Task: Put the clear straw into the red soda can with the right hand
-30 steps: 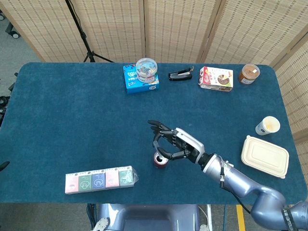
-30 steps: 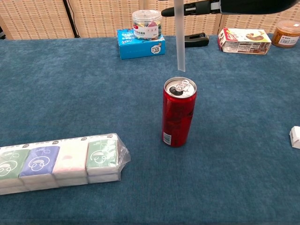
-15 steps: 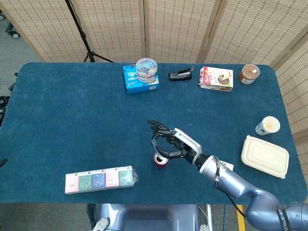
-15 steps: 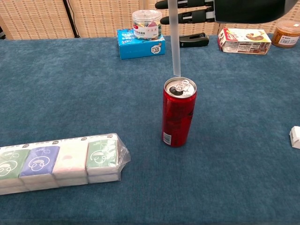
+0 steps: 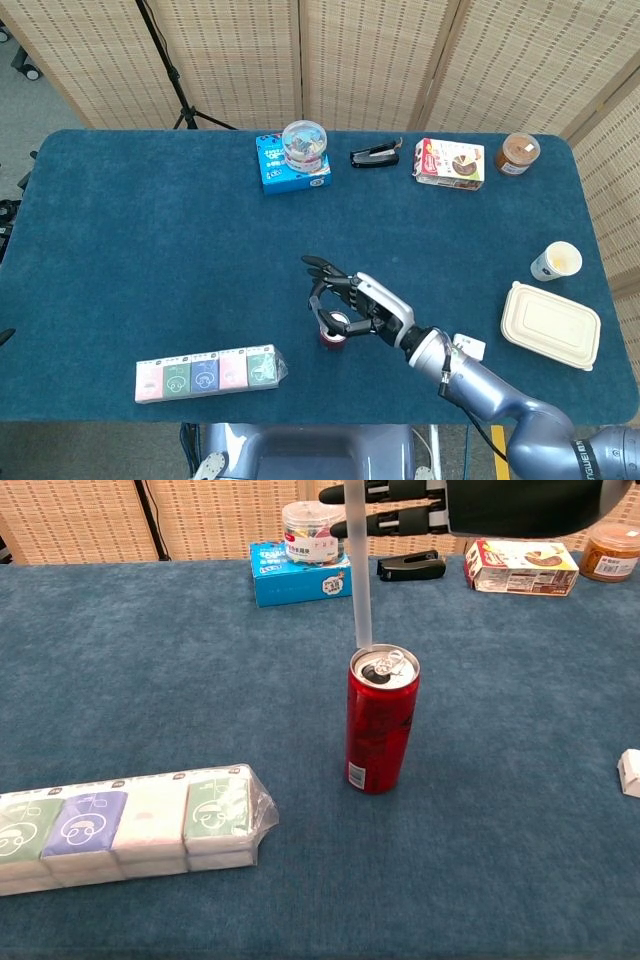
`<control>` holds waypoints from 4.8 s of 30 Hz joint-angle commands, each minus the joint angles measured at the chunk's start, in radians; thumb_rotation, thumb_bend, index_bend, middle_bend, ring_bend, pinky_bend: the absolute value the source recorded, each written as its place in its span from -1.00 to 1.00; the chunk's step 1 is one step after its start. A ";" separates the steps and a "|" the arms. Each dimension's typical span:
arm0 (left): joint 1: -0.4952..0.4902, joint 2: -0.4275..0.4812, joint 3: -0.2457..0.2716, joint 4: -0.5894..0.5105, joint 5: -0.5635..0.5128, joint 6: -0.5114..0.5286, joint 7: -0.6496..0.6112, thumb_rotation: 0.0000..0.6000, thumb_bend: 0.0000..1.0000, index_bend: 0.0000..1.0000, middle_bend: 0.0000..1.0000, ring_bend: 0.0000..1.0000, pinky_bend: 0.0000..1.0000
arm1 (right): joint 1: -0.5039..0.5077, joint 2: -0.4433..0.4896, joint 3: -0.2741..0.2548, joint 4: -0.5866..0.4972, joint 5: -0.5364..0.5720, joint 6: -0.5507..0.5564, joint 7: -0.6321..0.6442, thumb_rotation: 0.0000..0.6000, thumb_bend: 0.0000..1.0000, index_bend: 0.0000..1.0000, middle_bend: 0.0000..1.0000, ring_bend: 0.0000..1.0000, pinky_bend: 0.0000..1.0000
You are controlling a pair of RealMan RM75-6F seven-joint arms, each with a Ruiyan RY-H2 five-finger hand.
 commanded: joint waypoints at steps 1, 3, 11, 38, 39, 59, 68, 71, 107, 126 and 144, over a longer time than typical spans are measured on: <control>0.000 0.000 0.000 0.000 -0.001 0.001 0.000 1.00 -1.00 -1.00 -1.00 -1.00 -1.00 | -0.002 -0.006 0.003 0.002 0.002 -0.006 -0.003 1.00 0.14 0.09 -1.00 -1.00 -1.00; 0.001 0.000 0.000 0.000 -0.002 0.001 -0.001 1.00 -1.00 -1.00 -1.00 -1.00 -1.00 | -0.004 -0.010 0.005 0.006 0.003 -0.009 -0.004 1.00 0.14 0.09 -1.00 -1.00 -1.00; -0.001 0.000 -0.001 0.002 -0.005 -0.004 -0.003 1.00 -1.00 -1.00 -1.00 -1.00 -1.00 | -0.009 -0.025 0.011 0.018 0.009 -0.022 -0.010 1.00 0.14 0.09 -1.00 -1.00 -1.00; 0.002 0.003 0.001 0.008 -0.002 -0.001 -0.020 1.00 -1.00 -1.00 -1.00 -1.00 -1.00 | -0.026 -0.069 0.027 0.048 0.016 -0.054 -0.051 1.00 0.14 0.09 -1.00 -1.00 -1.00; 0.002 0.003 0.001 0.009 -0.002 -0.001 -0.020 1.00 -1.00 -1.00 -1.00 -1.00 -1.00 | -0.027 -0.069 0.027 0.049 0.016 -0.055 -0.052 1.00 0.14 0.09 -1.00 -1.00 -1.00; 0.001 0.003 0.001 0.011 -0.003 -0.003 -0.024 1.00 -1.00 -1.00 -1.00 -1.00 -1.00 | -0.039 -0.089 0.030 0.072 0.005 -0.073 -0.054 1.00 0.15 0.10 -1.00 -1.00 -1.00; -0.001 0.007 0.005 0.014 0.007 -0.008 -0.035 1.00 -1.00 -1.00 -1.00 -1.00 -1.00 | -0.045 -0.101 0.018 0.082 -0.012 -0.071 -0.077 1.00 0.15 0.10 -1.00 -1.00 -1.00; -0.001 0.007 0.006 0.015 0.009 -0.009 -0.036 1.00 -1.00 -1.00 -1.00 -1.00 -1.00 | -0.046 -0.105 0.014 0.086 -0.017 -0.069 -0.086 1.00 0.15 0.10 -1.00 -1.00 -1.00; -0.009 0.012 0.014 0.014 0.016 -0.020 -0.040 1.00 -1.00 -1.00 -1.00 -1.00 -1.00 | -0.051 -0.181 -0.068 0.222 -0.119 -0.043 -0.143 1.00 0.15 0.12 -1.00 -1.00 -1.00; -0.013 0.010 0.015 0.004 0.011 -0.026 -0.022 1.00 -1.00 -1.00 -1.00 -1.00 -1.00 | -0.043 -0.219 -0.143 0.326 -0.244 0.023 -0.136 1.00 0.15 0.10 -1.00 -1.00 -1.00; -0.013 0.012 0.016 0.006 0.011 -0.027 -0.027 1.00 -1.00 -1.00 -1.00 -1.00 -1.00 | -0.023 -0.243 -0.201 0.384 -0.291 0.071 -0.120 1.00 0.13 -0.11 -1.00 -1.00 -1.00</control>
